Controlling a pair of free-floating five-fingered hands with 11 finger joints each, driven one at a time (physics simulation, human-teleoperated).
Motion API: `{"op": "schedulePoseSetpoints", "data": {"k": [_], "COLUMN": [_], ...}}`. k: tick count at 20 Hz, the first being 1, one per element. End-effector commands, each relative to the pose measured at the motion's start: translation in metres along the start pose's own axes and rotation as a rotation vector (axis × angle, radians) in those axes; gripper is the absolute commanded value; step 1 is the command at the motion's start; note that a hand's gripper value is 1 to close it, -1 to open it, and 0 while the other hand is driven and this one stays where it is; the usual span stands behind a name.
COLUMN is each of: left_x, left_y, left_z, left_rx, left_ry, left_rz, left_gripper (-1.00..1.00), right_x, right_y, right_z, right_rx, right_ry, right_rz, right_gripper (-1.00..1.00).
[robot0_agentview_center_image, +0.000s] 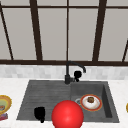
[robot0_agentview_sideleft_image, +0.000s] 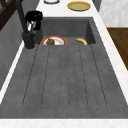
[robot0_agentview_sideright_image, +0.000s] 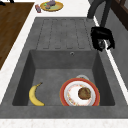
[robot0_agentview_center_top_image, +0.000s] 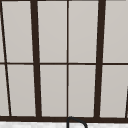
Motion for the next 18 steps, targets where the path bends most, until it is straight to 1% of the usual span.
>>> {"op": "schedulePoseSetpoints", "data": {"k": [1, 2, 4, 5, 6, 7, 8, 12, 13, 14, 15, 16, 18], "left_x": [0.000, 0.000, 0.000, 0.000, 0.000, 0.000, 0.000, 0.000, 0.000, 0.000, 0.000, 0.000, 0.000], "left_y": [0.000, 0.000, 0.000, 0.000, 0.000, 0.000, 0.000, 0.000, 0.000, 0.000, 0.000, 0.000, 0.000], "left_z": [0.000, 0.000, 0.000, 0.000, 0.000, 0.000, 0.000, 0.000, 0.000, 0.000, 0.000, 0.000, 0.000], "left_rx": [0.000, 0.000, 0.000, 0.000, 0.000, 0.000, 0.000, 0.000, 0.000, 0.000, 0.000, 0.000, 0.000], "left_ry": [0.000, 0.000, 0.000, 0.000, 0.000, 0.000, 0.000, 0.000, 0.000, 0.000, 0.000, 0.000, 0.000], "left_rz": [0.000, 0.000, 0.000, 0.000, 0.000, 0.000, 0.000, 0.000, 0.000, 0.000, 0.000, 0.000, 0.000], "left_gripper": [0.00, 0.00, 0.00, 0.00, 0.00, 0.00, 0.00, 0.00, 0.00, 0.00, 0.00, 0.00, 0.00], "right_x": [-0.010, -0.011, -0.010, -0.008, 0.001, 0.005, 0.001, 0.004, 0.009, 0.015, 0.021, 0.025, 0.025], "right_y": [0.010, 0.012, 0.015, 0.013, 0.010, 0.009, 0.009, 0.006, 0.004, 0.006, 0.015, 0.021, 0.023], "right_z": [-0.004, -0.004, -0.005, -0.005, -0.004, -0.003, -0.003, -0.002, -0.001, -0.004, -0.012, -0.016, -0.019], "right_rx": [0.052, 0.049, 0.063, 0.043, 0.016, 0.008, 0.007, 0.007, 0.010, 0.044, 0.088, 0.093, 0.072], "right_ry": [-0.022, -0.039, -0.045, -0.062, -0.078, -0.087, -0.110, -0.149, -0.131, -0.104, -0.064, -0.037, -0.001], "right_rz": [-0.086, -0.086, -0.073, -0.059, -0.032, -0.011, -0.001, 0.014, 0.023, 0.028, 0.053, 0.090, 0.122], "right_gripper": [-1.00, -1.00, -1.00, -1.00, -1.00, -1.00, -1.00, -1.00, -1.00, -1.00, -1.00, -1.00, -1.00]}}
